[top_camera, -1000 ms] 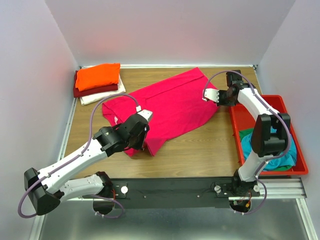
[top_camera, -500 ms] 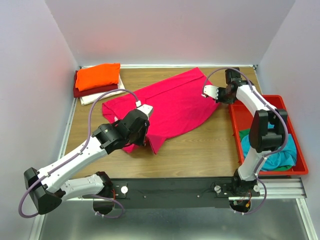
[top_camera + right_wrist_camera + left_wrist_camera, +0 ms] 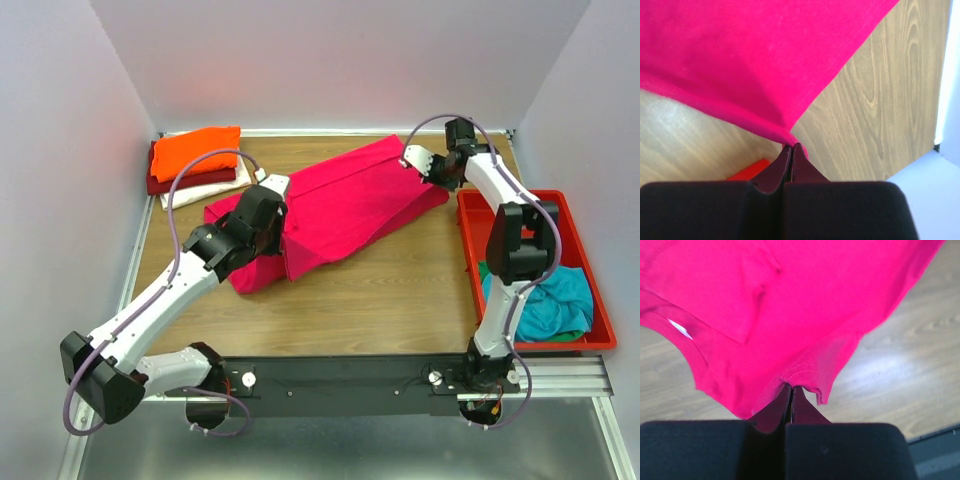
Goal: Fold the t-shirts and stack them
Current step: Fold the tshirt
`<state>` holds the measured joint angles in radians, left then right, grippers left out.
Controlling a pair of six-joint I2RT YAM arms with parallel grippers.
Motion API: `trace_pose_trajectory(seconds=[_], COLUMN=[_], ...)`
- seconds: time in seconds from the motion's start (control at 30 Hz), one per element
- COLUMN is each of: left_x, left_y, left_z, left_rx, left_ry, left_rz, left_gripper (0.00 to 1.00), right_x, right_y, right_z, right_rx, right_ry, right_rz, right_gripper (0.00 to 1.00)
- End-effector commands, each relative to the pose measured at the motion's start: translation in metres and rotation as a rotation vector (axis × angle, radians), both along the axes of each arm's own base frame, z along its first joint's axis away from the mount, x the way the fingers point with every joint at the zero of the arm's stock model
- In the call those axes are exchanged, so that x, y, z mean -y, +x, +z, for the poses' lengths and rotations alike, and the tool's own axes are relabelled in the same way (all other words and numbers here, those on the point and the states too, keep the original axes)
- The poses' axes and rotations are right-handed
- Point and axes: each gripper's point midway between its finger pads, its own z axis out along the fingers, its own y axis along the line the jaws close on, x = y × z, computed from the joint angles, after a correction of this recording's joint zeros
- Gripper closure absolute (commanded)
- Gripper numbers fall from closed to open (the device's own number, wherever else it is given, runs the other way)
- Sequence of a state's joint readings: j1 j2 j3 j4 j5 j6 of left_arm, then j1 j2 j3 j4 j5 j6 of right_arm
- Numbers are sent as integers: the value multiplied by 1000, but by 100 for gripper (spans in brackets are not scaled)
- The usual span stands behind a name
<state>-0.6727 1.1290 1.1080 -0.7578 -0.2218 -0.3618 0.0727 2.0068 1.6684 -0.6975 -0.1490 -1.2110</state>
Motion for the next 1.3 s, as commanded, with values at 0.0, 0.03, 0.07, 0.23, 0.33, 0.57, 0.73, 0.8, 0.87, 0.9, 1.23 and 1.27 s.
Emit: trace_pose_trajectory(seconds=[0.0, 0.03, 0.07, 0.23, 0.33, 0.57, 0.73, 0.8, 0.87, 0.9, 1.23, 1.27], left_x=[-13, -11, -17, -37, -51, -70, -76, -77, -77, -78, -84, -84], left_y=[38, 40, 49, 74, 90, 121, 140, 144, 148, 150, 161, 162], left_z=[30, 32, 31, 32, 26, 20, 17, 16, 13, 13, 3, 1], left_rx=[120, 130, 133, 149, 144, 153, 144, 138, 130, 128, 105, 99], left_ry=[-3, -4, 6, 24, 44, 58, 64, 67, 70, 74, 92, 92], left_rz=[51, 41, 49, 86, 114, 153, 165, 163, 163, 164, 182, 181], left_gripper=[100, 100, 100, 100, 100, 100, 100, 100, 100, 100, 100, 100], right_x=[-6, -6, -5, -9, -12, -21, -22, -23, -23, -23, -24, -25], right_y=[14, 18, 23, 39, 51, 73, 82, 83, 84, 85, 92, 93], right_z=[-7, -6, -9, -11, -11, -17, -22, -24, -26, -26, -31, -32], right_rx=[-7, -3, -4, 10, 23, 42, 48, 46, 46, 46, 51, 51], right_ry=[29, 30, 30, 44, 56, 72, 71, 73, 71, 71, 75, 78], right_rz=[-50, -57, -66, -93, -112, -137, -154, -154, -158, -158, -180, -180], right_gripper=[100, 99, 99, 100, 99, 99, 99, 99, 99, 99, 97, 96])
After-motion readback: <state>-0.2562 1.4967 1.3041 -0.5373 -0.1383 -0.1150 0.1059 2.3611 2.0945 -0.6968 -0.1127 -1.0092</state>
